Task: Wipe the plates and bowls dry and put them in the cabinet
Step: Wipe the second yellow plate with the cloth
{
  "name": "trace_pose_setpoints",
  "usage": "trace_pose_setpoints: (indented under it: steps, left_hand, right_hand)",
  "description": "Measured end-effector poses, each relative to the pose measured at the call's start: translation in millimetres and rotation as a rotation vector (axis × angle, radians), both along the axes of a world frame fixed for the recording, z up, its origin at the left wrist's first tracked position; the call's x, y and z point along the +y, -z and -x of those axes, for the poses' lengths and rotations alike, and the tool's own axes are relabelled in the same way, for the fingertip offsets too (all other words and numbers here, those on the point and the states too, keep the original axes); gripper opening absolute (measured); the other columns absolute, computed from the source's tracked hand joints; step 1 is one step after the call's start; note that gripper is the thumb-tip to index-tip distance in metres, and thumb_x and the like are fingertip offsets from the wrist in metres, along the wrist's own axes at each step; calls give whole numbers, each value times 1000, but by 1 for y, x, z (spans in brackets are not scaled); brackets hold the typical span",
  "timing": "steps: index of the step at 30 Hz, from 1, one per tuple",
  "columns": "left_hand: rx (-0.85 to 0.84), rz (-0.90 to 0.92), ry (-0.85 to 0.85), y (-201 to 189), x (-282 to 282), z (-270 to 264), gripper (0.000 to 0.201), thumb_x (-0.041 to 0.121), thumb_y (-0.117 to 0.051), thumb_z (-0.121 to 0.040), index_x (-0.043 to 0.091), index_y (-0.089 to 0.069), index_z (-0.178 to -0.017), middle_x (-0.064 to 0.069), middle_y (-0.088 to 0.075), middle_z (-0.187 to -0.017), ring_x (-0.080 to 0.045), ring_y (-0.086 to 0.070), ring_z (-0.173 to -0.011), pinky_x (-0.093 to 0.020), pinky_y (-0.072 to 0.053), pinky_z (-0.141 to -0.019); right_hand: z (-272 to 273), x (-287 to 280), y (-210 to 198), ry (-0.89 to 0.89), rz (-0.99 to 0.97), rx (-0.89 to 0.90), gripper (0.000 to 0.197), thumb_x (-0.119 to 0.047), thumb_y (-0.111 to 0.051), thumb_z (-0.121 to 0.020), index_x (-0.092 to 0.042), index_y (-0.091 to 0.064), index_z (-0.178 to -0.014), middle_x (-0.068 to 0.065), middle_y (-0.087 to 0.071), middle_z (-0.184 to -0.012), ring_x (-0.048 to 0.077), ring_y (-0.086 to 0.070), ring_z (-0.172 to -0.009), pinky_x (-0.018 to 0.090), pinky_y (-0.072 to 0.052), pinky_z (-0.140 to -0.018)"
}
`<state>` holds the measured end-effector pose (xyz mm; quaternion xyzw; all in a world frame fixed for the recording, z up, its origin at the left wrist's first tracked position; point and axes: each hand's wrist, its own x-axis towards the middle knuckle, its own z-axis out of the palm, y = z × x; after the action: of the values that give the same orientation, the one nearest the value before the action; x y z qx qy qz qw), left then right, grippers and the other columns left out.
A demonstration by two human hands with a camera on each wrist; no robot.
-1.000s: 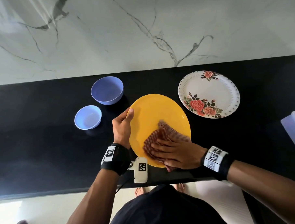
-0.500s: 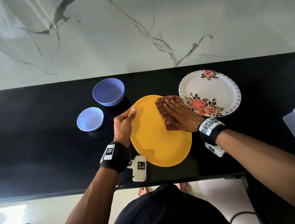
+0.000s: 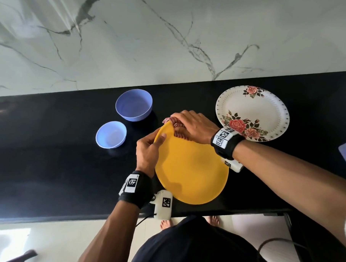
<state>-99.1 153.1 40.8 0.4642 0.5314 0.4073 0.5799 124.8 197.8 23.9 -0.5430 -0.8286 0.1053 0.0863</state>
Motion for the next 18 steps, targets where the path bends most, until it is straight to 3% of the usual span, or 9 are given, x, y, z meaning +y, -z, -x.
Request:
trace_pose_setpoints:
  steps: [2,4,6,8,11,14,16,18]
  left_hand:
    - [-9,20,-71,0,-2,5,27,27,-71,-99,27,-75,-126,4,-79,-115,-23,-73,-112,-53,-55,-104]
    - [-37,31,-138,0,-1,9,29,28,-71,-99,24,-74,-128,5,-78,-117,-21,-71,-115,-51,-54,-106]
    - [-64,26,-184,1,1,13,32,28,-70,-100,18,-73,-130,3,-77,-120,-19,-70,-117,-49,-53,-109]
    - [-74,34,-209,3,3,16,31,30,-70,-100,19,-74,-128,3,-78,-119,-20,-70,-118,-50,-52,-110]
    - [-92,86,-203,4,3,15,25,33,-71,-99,22,-77,-121,1,-79,-117,-24,-71,-117,-52,-53,-108]
    - [-104,110,-178,2,2,10,27,36,-71,-98,22,-77,-121,2,-79,-115,-22,-72,-115,-51,-54,-107]
    - [-104,103,-164,0,1,7,29,35,-70,-100,20,-75,-124,4,-80,-112,-17,-74,-111,-47,-54,-107]
    - [-127,92,-154,-4,-1,3,30,33,-67,-101,15,-75,-124,0,-80,-110,-16,-75,-108,-45,-56,-104]
  right_hand:
    - [-11,-8,8,129,62,44,63,-53,-36,-105,-23,-17,-158,11,-41,-147,32,-50,-126,52,-50,-94]
    - [-24,-24,21,218,144,35,69,-50,-30,-107,-22,1,-162,10,-20,-164,32,-38,-141,50,-49,-102]
    - [-30,-41,35,240,238,45,69,-47,-27,-109,-23,11,-162,1,9,-170,26,-9,-156,45,-33,-120]
    - [-28,-50,43,227,274,28,66,-45,-24,-110,-20,9,-162,2,22,-168,22,14,-156,44,-9,-128]
    - [-17,-49,44,261,275,-35,69,-53,-17,-107,-20,9,-161,1,25,-166,20,23,-153,45,4,-127]
    - [2,-44,37,259,168,-165,68,-56,-11,-106,-21,10,-161,2,26,-165,21,21,-154,47,12,-125]
    - [17,-42,27,159,114,-162,63,-49,-13,-109,-20,8,-161,3,22,-165,21,18,-154,36,25,-119]
    - [32,-42,20,1,8,-162,61,-44,-11,-109,-15,0,-162,9,8,-169,23,7,-157,35,19,-122]
